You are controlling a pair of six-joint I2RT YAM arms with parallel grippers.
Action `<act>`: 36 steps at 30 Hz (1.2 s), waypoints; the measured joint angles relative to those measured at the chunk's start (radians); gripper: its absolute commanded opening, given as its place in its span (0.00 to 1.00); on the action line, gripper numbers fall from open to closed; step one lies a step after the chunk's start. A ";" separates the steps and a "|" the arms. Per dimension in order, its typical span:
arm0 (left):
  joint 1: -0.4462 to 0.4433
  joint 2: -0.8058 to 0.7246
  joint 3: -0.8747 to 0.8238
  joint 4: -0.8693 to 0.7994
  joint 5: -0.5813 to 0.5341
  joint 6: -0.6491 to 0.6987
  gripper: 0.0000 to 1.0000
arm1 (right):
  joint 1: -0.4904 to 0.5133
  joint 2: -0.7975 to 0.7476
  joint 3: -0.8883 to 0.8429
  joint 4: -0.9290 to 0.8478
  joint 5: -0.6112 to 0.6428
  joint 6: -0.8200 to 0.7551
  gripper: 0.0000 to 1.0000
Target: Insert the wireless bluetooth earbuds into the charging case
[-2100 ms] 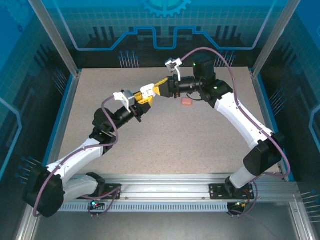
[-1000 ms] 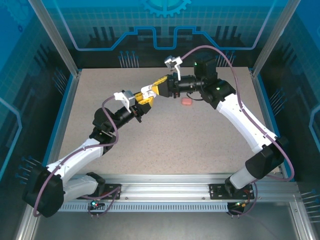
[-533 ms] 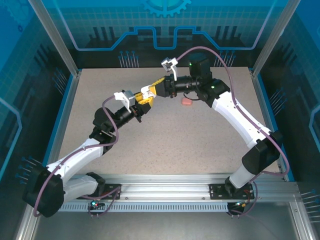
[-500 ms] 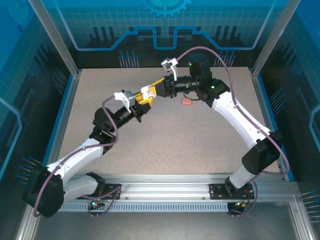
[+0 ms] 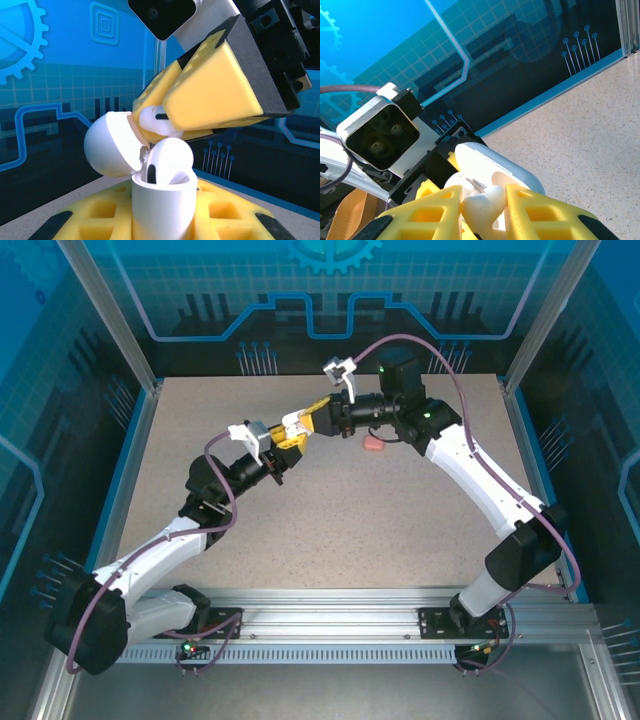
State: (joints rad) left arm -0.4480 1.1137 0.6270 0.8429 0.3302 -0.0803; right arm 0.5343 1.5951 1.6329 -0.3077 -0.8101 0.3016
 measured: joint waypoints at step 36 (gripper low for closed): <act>0.002 0.000 -0.009 0.002 -0.045 -0.001 0.00 | 0.024 0.055 0.145 -0.187 0.127 0.001 0.59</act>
State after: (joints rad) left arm -0.4465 1.1137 0.6178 0.8444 0.2848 -0.0811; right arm 0.5583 1.6497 1.7782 -0.4950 -0.6834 0.3027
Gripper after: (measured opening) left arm 0.224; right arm 0.524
